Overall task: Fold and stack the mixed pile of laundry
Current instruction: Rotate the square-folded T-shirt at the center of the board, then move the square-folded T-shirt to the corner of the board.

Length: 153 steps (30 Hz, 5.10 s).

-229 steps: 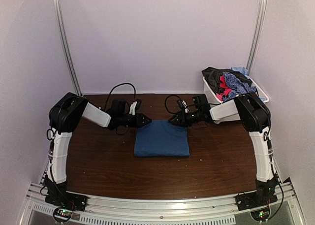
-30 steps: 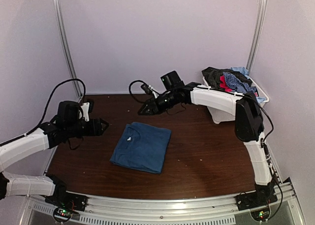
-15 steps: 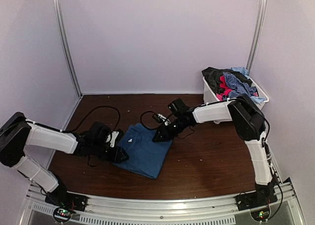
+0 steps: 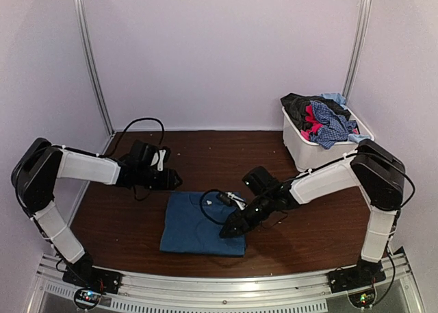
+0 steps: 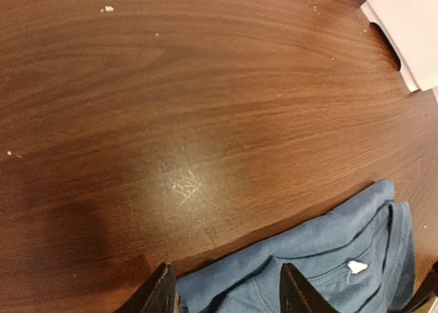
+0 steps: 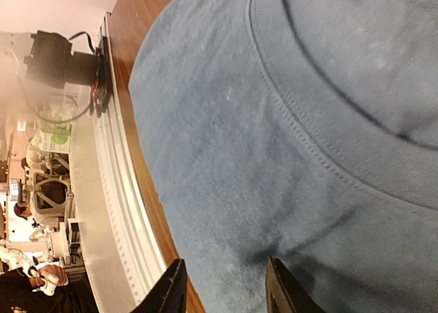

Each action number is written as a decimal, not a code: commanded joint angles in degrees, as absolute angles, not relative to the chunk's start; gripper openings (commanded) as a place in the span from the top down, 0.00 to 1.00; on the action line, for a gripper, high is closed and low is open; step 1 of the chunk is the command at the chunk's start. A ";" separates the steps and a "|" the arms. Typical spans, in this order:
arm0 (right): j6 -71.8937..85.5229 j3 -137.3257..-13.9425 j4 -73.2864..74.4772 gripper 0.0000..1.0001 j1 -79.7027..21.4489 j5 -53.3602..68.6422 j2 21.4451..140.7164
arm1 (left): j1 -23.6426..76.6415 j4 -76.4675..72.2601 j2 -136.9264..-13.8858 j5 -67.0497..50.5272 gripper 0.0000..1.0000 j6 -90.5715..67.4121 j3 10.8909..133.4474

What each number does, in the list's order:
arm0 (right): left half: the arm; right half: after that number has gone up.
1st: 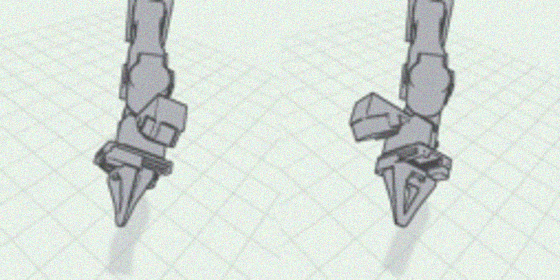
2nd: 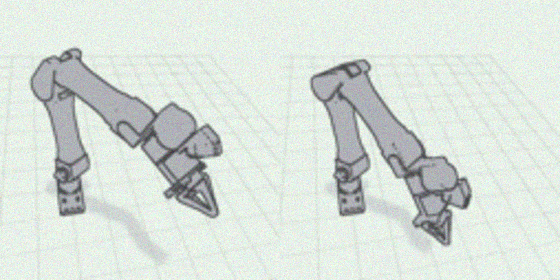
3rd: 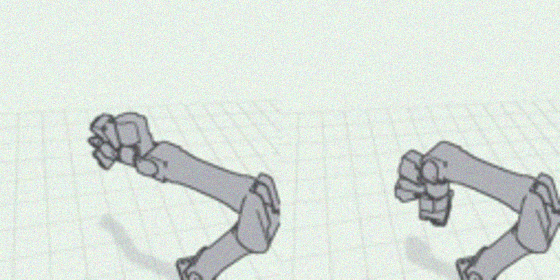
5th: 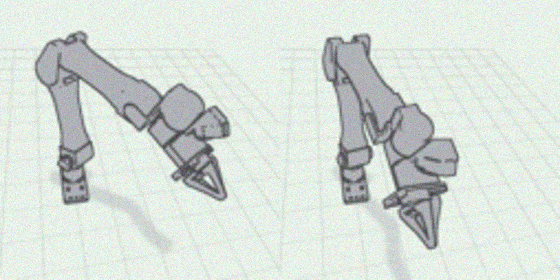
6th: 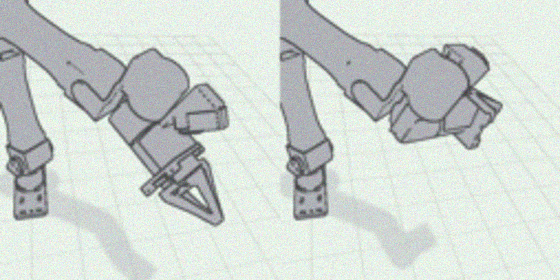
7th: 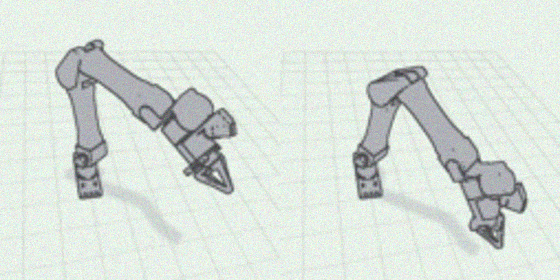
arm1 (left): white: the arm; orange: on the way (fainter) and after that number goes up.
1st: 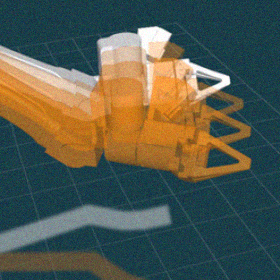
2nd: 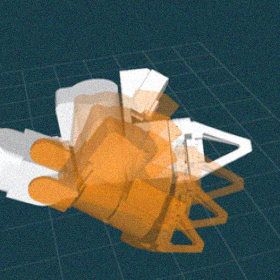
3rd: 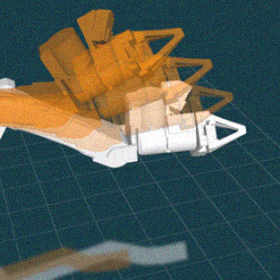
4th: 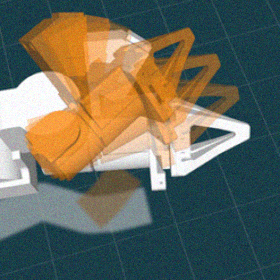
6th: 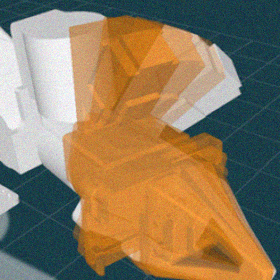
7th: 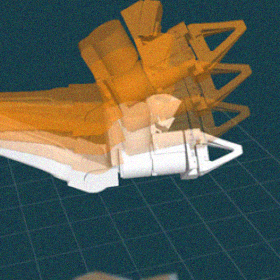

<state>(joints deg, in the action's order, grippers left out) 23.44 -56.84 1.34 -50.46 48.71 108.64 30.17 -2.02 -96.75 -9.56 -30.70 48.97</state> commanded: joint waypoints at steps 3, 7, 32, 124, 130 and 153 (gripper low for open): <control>24.19 -57.54 0.71 0.61 -41.27 46.38 102.79 | 31.55 -5.28 -86.75 -18.05 0.47 -27.25 43.58; 24.39 -58.64 -1.70 0.62 -38.80 48.21 105.53 | 34.66 -8.09 -82.38 -22.31 0.47 -29.36 36.55; 19.47 -75.94 3.60 0.55 -31.65 48.59 112.62 | 28.43 -0.68 -84.65 -4.27 0.34 -23.30 44.62; 58.95 -51.87 50.86 0.17 -49.40 -2.20 75.89 | 24.79 -7.03 -83.36 -19.95 0.08 -31.06 42.31; 66.17 -48.19 39.53 0.21 -49.66 -5.19 75.97 | 24.61 -9.50 -84.04 -21.94 0.08 -32.03 41.47; 33.60 -51.15 52.56 0.13 -26.29 4.13 85.52 | 23.47 -13.87 -84.46 -27.00 0.08 -34.10 40.28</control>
<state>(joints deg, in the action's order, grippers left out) 46.39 -47.33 45.25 -31.20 1.63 82.46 24.14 -10.09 -84.75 -25.12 -33.47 40.86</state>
